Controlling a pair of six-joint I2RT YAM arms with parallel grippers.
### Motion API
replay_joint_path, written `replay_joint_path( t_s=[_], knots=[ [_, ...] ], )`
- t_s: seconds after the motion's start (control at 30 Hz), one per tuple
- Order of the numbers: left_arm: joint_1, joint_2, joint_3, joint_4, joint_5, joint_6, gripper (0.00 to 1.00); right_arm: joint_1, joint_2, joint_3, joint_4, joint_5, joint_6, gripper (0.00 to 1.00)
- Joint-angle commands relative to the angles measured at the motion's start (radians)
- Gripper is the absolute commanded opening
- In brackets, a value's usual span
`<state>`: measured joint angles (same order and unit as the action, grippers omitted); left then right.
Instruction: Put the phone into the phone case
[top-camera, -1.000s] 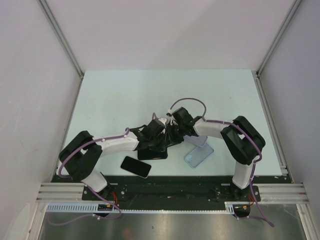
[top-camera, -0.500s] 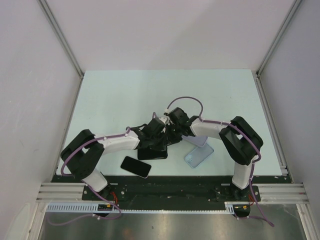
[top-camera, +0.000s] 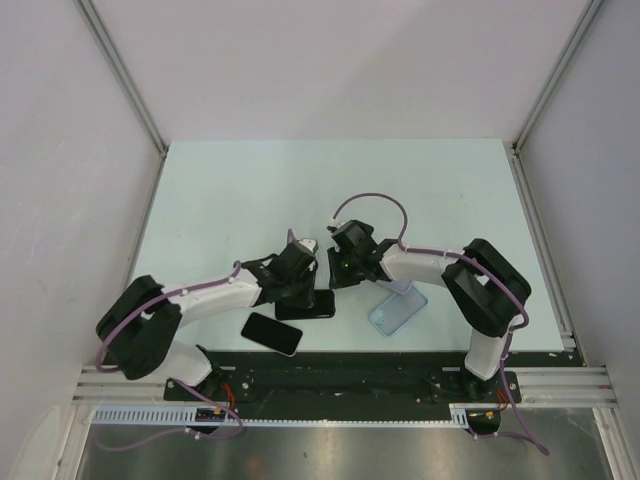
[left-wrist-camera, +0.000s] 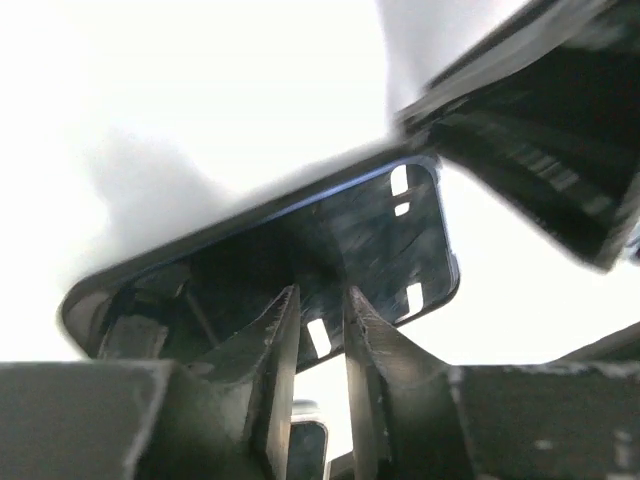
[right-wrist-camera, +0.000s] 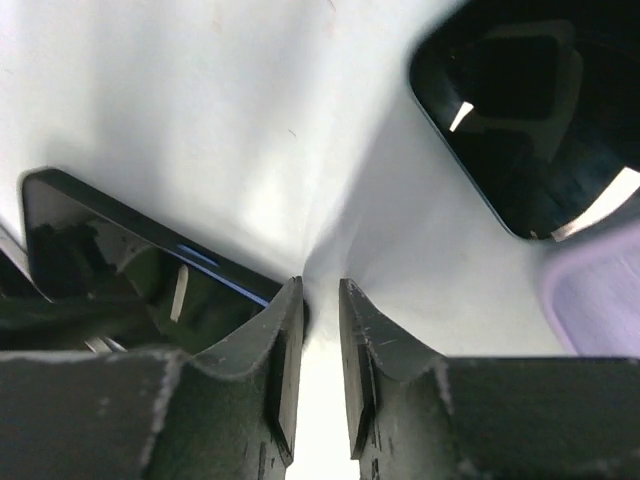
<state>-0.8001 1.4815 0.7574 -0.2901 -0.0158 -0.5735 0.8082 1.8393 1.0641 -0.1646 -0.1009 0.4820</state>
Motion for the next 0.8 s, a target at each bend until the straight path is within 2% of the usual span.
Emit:
replay_joint_path(
  t_s=[0.0,0.03,0.07,0.13,0.17,0.27,0.33,0.5,0.77],
  knots=[
    [0.018,-0.183,-0.065,-0.135,-0.09,0.001,0.35,-0.03,-0.072,-0.062,-0.168,0.044,-0.043,0.28],
    [0.022,-0.22,-0.073,-0.135,-0.088,0.0,0.39,-0.038,-0.101,-0.062,-0.161,0.027,-0.039,0.29],
    [0.027,-0.303,-0.082,-0.133,-0.088,-0.005,0.52,-0.043,-0.15,-0.062,-0.156,-0.002,-0.037,0.34],
    [0.053,-0.375,-0.112,-0.133,-0.078,-0.009,0.62,-0.06,-0.198,-0.062,-0.148,-0.022,-0.03,0.39],
    [0.067,-0.416,-0.122,-0.133,-0.06,-0.011,0.71,-0.064,-0.236,-0.062,-0.148,-0.039,-0.026,0.45],
    [0.156,-0.538,-0.185,-0.132,0.035,-0.008,0.81,-0.067,-0.276,-0.067,-0.159,-0.074,-0.025,0.56],
    [0.245,-0.598,-0.216,-0.13,0.098,-0.006,0.85,-0.069,-0.282,-0.076,-0.158,-0.098,-0.022,0.61],
    [0.332,-0.609,-0.253,-0.107,0.178,-0.029,0.89,-0.089,-0.287,-0.165,-0.075,-0.218,0.012,0.66],
    [0.36,-0.527,-0.256,-0.098,0.131,-0.026,0.91,-0.133,-0.256,-0.259,0.075,-0.397,0.087,0.72]
  ],
)
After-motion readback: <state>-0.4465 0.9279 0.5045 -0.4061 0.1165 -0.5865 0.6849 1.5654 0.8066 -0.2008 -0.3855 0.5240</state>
